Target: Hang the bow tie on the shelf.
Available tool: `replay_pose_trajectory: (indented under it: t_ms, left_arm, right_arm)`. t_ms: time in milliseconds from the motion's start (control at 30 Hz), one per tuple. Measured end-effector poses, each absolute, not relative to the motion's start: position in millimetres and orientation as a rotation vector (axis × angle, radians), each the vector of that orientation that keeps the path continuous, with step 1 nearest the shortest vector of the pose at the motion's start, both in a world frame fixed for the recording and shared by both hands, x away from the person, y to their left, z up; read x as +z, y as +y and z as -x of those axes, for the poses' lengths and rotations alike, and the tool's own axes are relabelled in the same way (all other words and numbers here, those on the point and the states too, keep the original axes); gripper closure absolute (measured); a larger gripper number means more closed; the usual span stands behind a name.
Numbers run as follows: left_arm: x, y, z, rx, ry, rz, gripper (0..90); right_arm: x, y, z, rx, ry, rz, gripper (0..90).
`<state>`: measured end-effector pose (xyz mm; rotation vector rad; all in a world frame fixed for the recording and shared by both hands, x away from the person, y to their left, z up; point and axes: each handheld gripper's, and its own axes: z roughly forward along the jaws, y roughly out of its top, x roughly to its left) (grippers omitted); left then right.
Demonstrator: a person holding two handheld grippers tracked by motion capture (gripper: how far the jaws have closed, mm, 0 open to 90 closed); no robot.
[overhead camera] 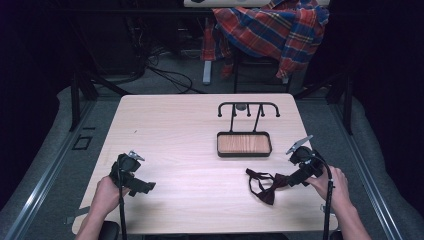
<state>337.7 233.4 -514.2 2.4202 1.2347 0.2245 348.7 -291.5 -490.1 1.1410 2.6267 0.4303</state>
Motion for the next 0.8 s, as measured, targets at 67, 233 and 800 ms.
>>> replay_pose_trajectory:
  t_ms: [67,233,800]
  left_arm:
    - [-514.6,232.3,-337.8,0.227,1.224,-2.434,0.0]
    - [-517.1,229.9,-340.6,0.227,1.22,-2.457,0.0]
    - [-515.2,229.1,-338.0,0.233,1.198,-2.467,0.0]
  right_arm:
    - [-490.1,-291.2,-349.0,0.422,2.631,-1.131,4.3]
    - [-491.3,-291.9,-351.4,0.471,2.642,-1.13,1.1]
    - [-495.2,-266.7,-354.8,0.492,2.704,-1.087,0.0]
